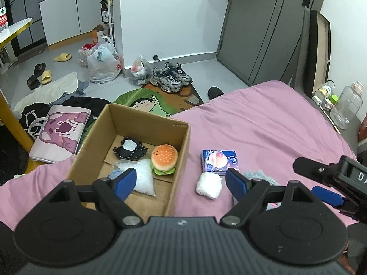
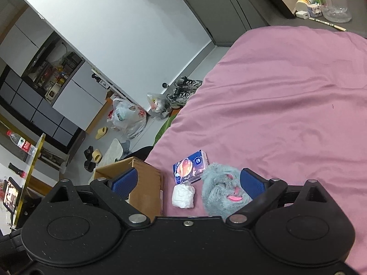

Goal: Organize soft objects
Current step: 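Move both open tools over the grey fluffy mouse plush on the bed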

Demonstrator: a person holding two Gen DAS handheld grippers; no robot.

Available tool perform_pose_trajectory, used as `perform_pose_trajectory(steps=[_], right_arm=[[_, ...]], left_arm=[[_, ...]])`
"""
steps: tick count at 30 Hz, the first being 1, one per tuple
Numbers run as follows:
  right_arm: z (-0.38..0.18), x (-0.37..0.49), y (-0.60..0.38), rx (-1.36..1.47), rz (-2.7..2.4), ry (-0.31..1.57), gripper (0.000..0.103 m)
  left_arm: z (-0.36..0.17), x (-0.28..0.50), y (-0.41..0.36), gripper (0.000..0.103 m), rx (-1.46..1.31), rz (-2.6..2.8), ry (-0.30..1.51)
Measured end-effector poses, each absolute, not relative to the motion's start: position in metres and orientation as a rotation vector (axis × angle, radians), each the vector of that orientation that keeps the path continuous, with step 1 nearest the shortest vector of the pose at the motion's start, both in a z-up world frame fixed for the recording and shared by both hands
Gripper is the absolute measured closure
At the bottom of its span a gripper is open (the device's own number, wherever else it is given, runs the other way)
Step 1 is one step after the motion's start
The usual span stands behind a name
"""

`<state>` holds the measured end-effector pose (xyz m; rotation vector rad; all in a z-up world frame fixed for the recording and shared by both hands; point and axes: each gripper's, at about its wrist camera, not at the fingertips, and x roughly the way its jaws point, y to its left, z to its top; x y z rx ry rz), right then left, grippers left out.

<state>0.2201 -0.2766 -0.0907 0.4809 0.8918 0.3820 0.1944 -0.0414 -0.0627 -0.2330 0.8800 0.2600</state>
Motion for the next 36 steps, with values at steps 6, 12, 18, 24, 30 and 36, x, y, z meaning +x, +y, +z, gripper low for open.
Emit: perform_pose_trajectory(steps=[6,12,18,24,30,36], right_arm=[[-0.098,0.223,-0.291,0.513,0.381,0.904,0.007],[-0.105,0.224,-0.298,0.535,0.375,0.923,0.007],[-0.119,0.228,-0.306,0.551,0.362,0.954,0.007],[-0.13,0.232,-0.309,0.57,0.365,0.99,0.015],[-0.137,0.237,-0.319,0.587,0.345,1.004,0.022],[-0.147,0.243,-0.326,0.594,0.33,1.03,0.028]], left_arm=[[-0.067,0.2,-0.058,0.02,-0.227,0.257,0.885],[-0.074,0.204,-0.076,0.02,-0.232,0.244,0.893],[-0.083,0.211,-0.091,0.022,-0.233,0.235,0.907],[-0.098,0.219,-0.099,0.025,-0.267,0.222,0.942],[-0.112,0.228,-0.109,0.029,-0.282,0.208,0.964],[-0.129,0.238,-0.116,0.032,-0.306,0.19,0.998]])
